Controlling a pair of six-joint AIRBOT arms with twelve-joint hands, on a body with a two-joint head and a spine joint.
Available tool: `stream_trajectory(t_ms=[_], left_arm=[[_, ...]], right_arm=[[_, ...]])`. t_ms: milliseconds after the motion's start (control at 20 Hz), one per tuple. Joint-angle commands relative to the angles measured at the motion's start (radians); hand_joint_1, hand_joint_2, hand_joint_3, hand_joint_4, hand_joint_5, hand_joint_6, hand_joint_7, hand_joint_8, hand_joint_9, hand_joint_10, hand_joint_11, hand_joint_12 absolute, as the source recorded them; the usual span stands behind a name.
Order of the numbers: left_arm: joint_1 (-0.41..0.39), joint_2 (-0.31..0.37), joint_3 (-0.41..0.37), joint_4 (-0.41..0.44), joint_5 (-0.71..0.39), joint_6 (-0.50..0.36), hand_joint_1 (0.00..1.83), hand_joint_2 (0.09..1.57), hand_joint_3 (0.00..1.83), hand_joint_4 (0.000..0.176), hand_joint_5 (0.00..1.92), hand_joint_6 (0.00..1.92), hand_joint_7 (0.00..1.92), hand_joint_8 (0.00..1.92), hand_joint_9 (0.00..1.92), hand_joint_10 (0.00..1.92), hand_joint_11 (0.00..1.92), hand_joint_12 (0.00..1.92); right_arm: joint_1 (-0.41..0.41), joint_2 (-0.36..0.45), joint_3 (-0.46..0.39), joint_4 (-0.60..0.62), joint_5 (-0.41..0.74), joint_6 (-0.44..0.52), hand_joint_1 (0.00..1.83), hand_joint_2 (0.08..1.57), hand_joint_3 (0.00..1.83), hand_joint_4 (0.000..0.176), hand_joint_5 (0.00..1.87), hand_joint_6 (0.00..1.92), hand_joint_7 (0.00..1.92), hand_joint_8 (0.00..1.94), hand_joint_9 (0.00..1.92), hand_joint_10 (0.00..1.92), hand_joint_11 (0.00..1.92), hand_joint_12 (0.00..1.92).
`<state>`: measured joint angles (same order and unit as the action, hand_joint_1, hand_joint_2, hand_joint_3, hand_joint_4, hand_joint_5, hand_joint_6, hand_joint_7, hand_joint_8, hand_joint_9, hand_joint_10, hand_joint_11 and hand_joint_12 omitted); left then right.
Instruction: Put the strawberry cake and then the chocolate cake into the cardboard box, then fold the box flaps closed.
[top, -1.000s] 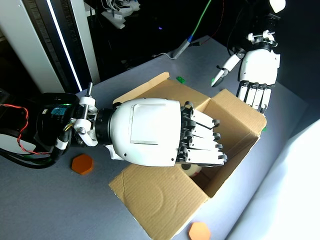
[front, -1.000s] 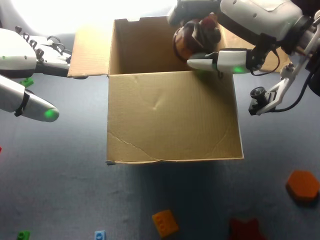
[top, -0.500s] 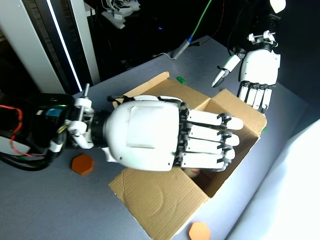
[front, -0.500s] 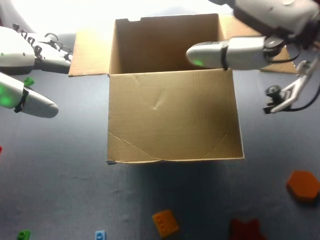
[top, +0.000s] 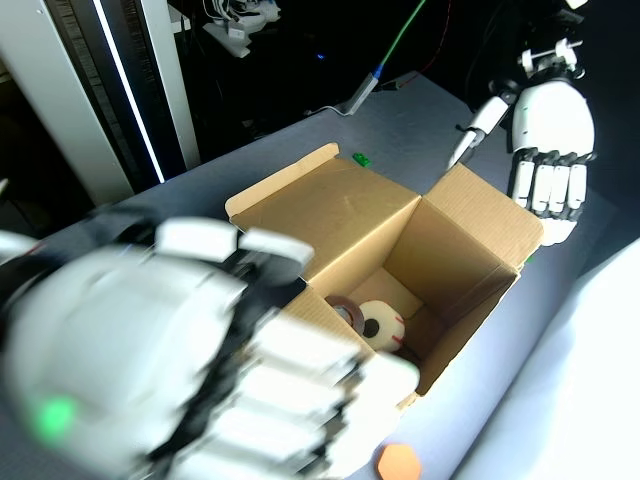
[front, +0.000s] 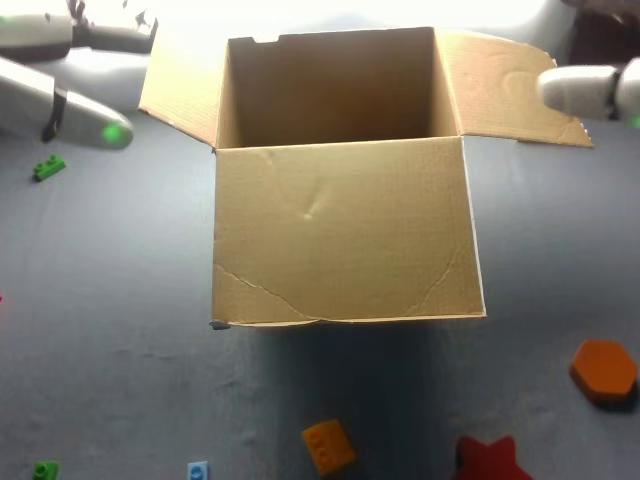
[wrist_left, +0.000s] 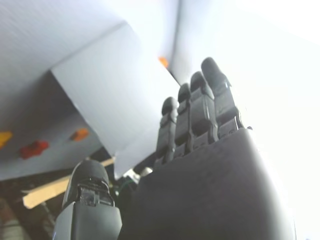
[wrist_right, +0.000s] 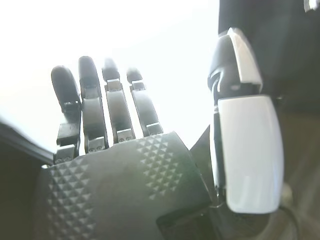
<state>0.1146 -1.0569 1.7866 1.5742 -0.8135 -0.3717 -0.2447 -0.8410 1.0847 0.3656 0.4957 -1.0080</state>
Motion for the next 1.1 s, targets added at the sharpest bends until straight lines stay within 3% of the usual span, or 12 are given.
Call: stream_trajectory(t_ms=[0, 150, 300, 550, 700, 850, 1050], left_arm=[[-0.026, 0.008, 0.002, -0.050, -0.019, -0.003, 0.00, 1.13, 0.00, 0.032, 0.12, 0.00, 0.11, 0.00, 0.13, 0.00, 0.00, 0.59], [-0.087, 0.009, -0.010, 0.005, -0.049, -0.004, 0.00, 1.14, 0.00, 0.023, 0.13, 0.01, 0.13, 0.01, 0.15, 0.01, 0.00, 0.59], [-0.101, 0.007, -0.047, 0.106, -0.068, -0.019, 0.00, 1.13, 0.00, 0.025, 0.13, 0.01, 0.14, 0.01, 0.16, 0.01, 0.00, 0.60], [-0.107, 0.006, -0.092, 0.143, -0.089, 0.005, 0.00, 1.13, 0.00, 0.023, 0.12, 0.00, 0.14, 0.01, 0.14, 0.00, 0.00, 0.61], [-0.111, -0.015, -0.120, 0.199, -0.129, 0.037, 0.00, 1.12, 0.00, 0.029, 0.13, 0.00, 0.14, 0.00, 0.13, 0.00, 0.00, 0.61], [-0.111, -0.048, -0.115, 0.237, -0.165, 0.052, 0.00, 1.13, 0.00, 0.022, 0.13, 0.00, 0.15, 0.01, 0.13, 0.00, 0.00, 0.61], [-0.106, -0.093, -0.083, 0.286, -0.181, 0.061, 0.00, 1.12, 0.00, 0.021, 0.13, 0.01, 0.14, 0.01, 0.14, 0.01, 0.00, 0.61]], right_arm=[[-0.004, 0.023, 0.002, 0.039, 0.102, -0.029, 0.18, 1.14, 0.02, 0.000, 0.19, 0.01, 0.31, 0.00, 0.21, 0.44, 0.00, 1.50], [-0.111, 0.060, 0.000, 0.087, 0.122, -0.055, 0.19, 1.14, 0.00, 0.000, 0.20, 0.00, 0.32, 0.00, 0.17, 0.53, 0.00, 1.50], [-0.200, 0.061, 0.005, 0.126, 0.114, -0.080, 0.19, 1.14, 0.00, 0.000, 0.22, 0.01, 0.33, 0.01, 0.18, 0.54, 0.00, 1.50], [-0.237, 0.038, 0.007, 0.151, 0.079, -0.113, 0.16, 1.15, 0.00, 0.000, 0.21, 0.01, 0.32, 0.00, 0.17, 0.52, 0.00, 1.44], [-0.286, 0.004, 0.008, 0.147, 0.068, -0.179, 0.18, 1.13, 0.00, 0.000, 0.22, 0.01, 0.33, 0.00, 0.20, 0.49, 0.00, 1.42], [-0.323, -0.020, 0.007, 0.079, 0.078, -0.167, 0.19, 1.15, 0.00, 0.000, 0.22, 0.00, 0.35, 0.00, 0.21, 0.48, 0.00, 1.44], [-0.349, -0.045, 0.007, -0.068, 0.118, -0.064, 0.17, 1.14, 0.00, 0.000, 0.20, 0.01, 0.35, 0.00, 0.22, 0.48, 0.00, 1.46]])
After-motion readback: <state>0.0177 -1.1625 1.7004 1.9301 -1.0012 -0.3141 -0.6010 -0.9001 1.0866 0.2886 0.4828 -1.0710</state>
